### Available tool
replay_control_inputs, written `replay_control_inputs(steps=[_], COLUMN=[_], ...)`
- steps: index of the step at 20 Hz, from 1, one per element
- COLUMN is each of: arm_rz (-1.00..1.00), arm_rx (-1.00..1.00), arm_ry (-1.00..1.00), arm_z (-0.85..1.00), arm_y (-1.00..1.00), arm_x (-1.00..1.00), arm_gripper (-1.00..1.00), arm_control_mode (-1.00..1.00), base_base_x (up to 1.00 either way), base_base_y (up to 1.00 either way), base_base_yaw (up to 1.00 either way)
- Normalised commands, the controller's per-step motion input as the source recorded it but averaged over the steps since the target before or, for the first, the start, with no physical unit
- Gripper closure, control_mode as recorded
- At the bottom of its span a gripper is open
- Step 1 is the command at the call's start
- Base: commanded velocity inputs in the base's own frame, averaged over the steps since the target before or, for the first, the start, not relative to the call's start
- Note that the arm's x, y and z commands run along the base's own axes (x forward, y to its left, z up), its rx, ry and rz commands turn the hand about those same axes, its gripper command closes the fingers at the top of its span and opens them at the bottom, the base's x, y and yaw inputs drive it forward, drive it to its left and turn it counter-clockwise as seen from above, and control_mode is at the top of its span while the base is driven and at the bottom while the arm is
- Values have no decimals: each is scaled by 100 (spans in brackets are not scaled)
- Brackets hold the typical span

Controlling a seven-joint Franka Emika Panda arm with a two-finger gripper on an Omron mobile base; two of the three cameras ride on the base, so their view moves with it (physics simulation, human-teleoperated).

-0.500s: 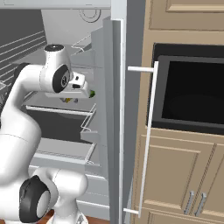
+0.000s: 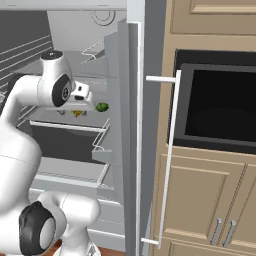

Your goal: Take the cheese, fish, and avocado from the fridge and place them on the plate on the dining counter to create an appetizer plate.

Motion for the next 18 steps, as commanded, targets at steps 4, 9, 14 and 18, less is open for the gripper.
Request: replay_control_inputs(steps=[4,9,14,18], arm_rz=[0,0,0,0], arm_rx=[0,0,0,0], arm_ry=[-18,-19,-12,0], arm_z=[-15,-29,-21,-13], arm_y=[51,50,44,39], arm_x=[0,1,29,56], arm_gripper=[-100,-100,-100,-100], arm_control_mode=[-100,-100,-100,-100], base_base_x=[0,0,0,0], base_base_y=[0,0,0,0], base_base_yaw=[0,0,0,0])
